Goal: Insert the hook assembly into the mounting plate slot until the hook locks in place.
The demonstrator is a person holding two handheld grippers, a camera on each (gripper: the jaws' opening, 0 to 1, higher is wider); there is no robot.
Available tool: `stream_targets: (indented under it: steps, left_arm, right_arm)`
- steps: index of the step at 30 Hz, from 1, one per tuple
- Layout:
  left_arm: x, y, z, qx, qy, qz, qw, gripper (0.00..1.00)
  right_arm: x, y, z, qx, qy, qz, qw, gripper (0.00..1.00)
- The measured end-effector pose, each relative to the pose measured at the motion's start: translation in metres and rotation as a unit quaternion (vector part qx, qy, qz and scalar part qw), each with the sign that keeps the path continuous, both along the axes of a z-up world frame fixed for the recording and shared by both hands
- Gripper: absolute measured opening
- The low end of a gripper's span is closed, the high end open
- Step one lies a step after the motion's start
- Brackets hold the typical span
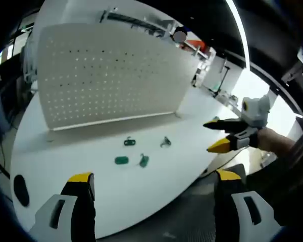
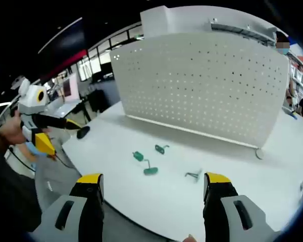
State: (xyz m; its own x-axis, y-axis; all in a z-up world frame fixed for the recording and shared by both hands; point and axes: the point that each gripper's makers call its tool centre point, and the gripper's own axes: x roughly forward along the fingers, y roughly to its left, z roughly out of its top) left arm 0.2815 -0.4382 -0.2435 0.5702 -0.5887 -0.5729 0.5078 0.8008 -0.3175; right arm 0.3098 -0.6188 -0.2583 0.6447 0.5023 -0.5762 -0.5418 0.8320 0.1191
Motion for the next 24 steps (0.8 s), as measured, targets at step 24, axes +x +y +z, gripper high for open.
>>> stream_targets:
  steps: [24]
  left_arm:
    - [0.0001, 0.0024, 0.0002, -0.003, 0.001, 0.004, 1.0000, 1.00]
  right_arm:
    - [-0.0006, 0.0014, -0.0011, -0.002, 0.004, 0.005, 1.0000, 0.82]
